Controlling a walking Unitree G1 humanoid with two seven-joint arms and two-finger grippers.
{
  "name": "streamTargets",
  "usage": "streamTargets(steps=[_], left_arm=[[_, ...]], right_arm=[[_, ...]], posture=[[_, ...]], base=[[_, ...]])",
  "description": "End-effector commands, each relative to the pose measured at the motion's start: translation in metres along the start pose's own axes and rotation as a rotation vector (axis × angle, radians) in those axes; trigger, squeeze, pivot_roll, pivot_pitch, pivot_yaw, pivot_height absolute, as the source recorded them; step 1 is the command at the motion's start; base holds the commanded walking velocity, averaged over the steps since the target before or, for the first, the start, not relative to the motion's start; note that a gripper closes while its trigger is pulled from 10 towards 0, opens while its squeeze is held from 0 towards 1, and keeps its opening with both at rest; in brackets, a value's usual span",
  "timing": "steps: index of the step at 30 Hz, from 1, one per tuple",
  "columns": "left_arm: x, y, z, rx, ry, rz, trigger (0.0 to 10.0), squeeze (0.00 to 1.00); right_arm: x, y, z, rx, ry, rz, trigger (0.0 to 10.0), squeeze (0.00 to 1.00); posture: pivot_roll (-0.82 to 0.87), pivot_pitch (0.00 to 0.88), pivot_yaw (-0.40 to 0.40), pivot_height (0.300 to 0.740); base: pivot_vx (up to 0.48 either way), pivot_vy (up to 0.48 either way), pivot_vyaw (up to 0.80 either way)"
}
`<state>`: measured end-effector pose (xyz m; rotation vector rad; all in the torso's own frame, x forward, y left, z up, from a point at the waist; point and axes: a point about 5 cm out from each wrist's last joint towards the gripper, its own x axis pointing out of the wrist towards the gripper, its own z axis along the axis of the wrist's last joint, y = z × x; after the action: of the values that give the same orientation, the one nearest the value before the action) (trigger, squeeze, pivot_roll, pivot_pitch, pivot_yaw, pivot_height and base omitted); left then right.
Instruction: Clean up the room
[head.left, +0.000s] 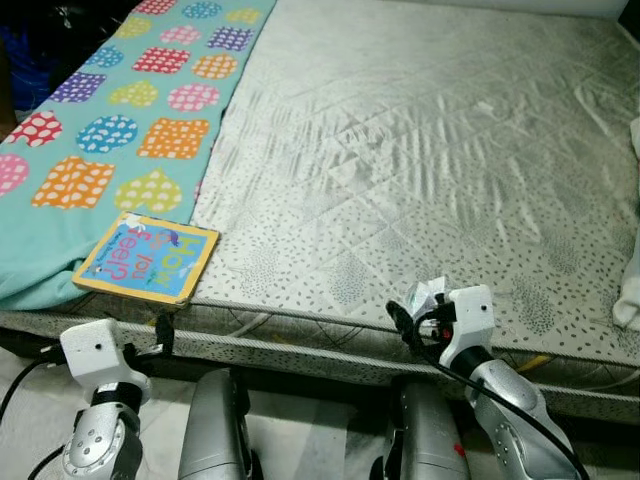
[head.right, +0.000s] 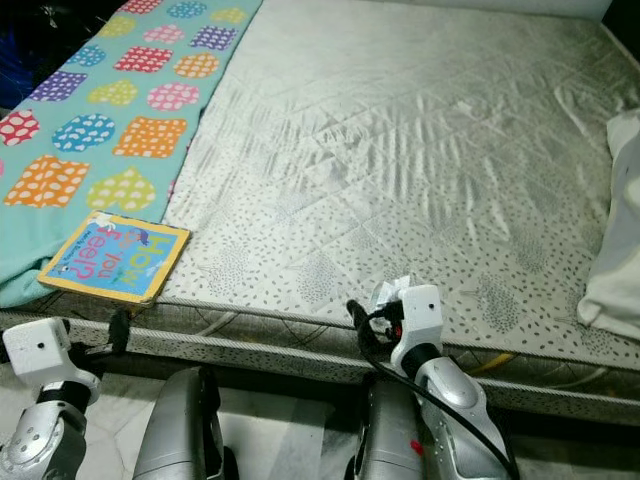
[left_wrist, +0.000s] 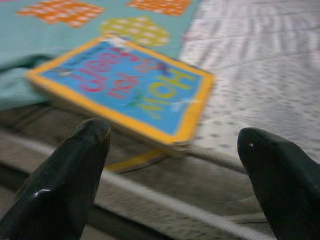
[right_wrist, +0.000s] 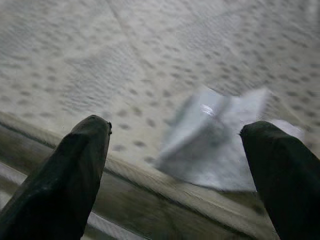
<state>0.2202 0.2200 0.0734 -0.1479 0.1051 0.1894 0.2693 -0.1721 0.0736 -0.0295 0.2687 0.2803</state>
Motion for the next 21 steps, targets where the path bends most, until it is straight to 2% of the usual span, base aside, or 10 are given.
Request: streamTargets(steps=[1, 6, 16, 18, 21], left_arm=[[-0.002, 0.003, 0.0, 0.004, 0.006, 0.011, 10.0, 0.0], [-0.005, 0.004, 0.004, 0.023, -0.006, 0.02, 10.0, 0.0], [-0.005, 0.003, 0.005, 0.038, -0.003, 0.01, 10.0, 0.0], [-0.005, 0.001, 0.006, 0.047, -0.004, 0.003, 10.0, 0.0], [-0.005, 0.002, 0.006, 0.048, -0.003, 0.004, 10.0, 0.0]], right_arm=[[0.004, 0.003, 0.005, -0.02, -0.012, 0.003, 10.0, 0.0], [0.021, 0.009, 0.022, -0.067, -0.087, -0.037, 10.0, 0.0], [0.032, 0.005, 0.028, -0.165, -0.094, -0.093, 10.0, 0.0], [0.036, 0.007, 0.029, -0.161, -0.093, -0.099, 10.0, 0.0], [0.042, 0.011, 0.027, -0.211, -0.066, -0.092, 10.0, 0.0]], posture=[[-0.06, 0.157, -0.033, 0.53], [-0.02, 0.163, -0.026, 0.53], [-0.02, 0.162, -0.021, 0.53], [-0.02, 0.162, -0.021, 0.53], [-0.02, 0.157, -0.019, 0.53]], base=[[0.0, 0.0, 0.0], [0.0, 0.0, 0.0], [0.0, 0.0, 0.0], [0.0, 0.0, 0.0], [0.0, 0.0, 0.0]])
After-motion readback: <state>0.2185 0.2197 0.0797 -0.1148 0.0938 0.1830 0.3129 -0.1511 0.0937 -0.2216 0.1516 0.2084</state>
